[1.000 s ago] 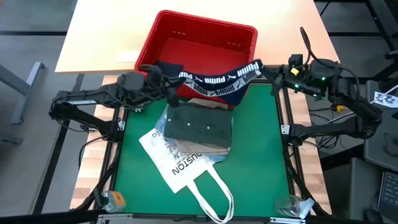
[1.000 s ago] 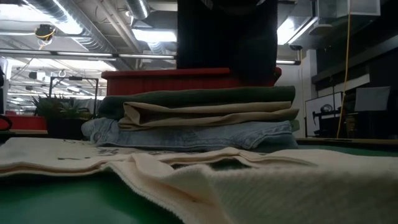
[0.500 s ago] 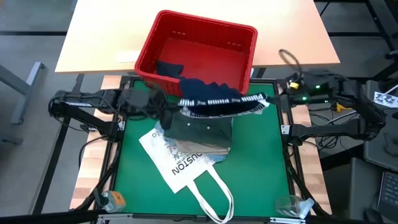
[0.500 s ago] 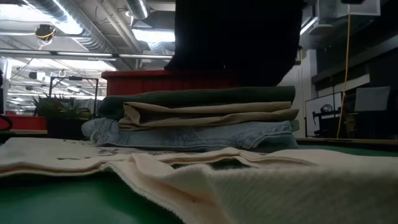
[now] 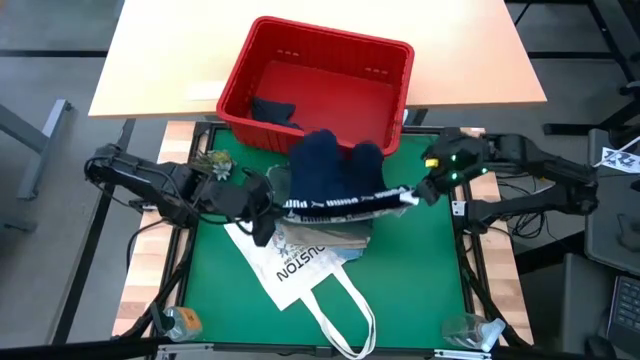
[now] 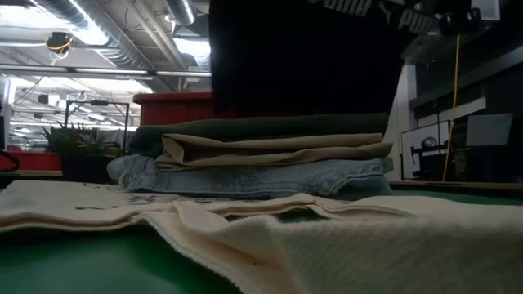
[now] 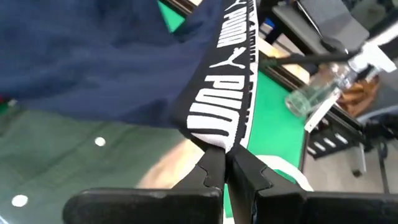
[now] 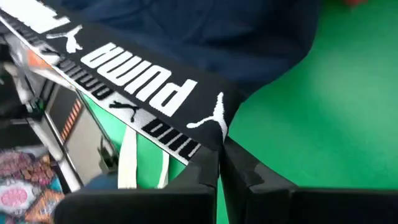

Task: Fold Laundry from Bin
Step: Fold the dark blue boxers

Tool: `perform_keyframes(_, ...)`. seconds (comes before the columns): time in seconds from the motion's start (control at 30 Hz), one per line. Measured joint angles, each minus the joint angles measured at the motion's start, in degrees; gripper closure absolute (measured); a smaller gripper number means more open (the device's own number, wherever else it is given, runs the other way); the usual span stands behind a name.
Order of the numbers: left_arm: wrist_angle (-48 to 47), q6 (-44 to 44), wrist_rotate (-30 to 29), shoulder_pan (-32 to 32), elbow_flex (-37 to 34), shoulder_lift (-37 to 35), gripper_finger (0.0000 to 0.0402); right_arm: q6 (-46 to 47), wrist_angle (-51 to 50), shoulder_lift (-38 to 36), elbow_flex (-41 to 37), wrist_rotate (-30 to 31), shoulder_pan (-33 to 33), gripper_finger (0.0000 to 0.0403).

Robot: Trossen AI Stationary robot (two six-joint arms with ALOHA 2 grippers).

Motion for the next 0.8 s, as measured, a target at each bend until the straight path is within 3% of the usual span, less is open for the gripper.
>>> perform_keyframes(0.13,0.0,-1.7,0.2,-2.4,0.0,0.3,0.0401,3.2,0.4,1.6,-0.1,0.4,7.8,0.0398)
perform_keyframes(0.4,-0.6,-7.7,1.6,-7.9,0.0,1.6,0.0402,12.4,0.6,6.5,-0.1,9.6,24.2,0.0398)
perform_keyframes(0.8,-0.1,-20.2,6.6,-16.8,0.0,8.9,0.0402,20.5,3.0,18.2,-0.2,6.4,39.8,0.0398)
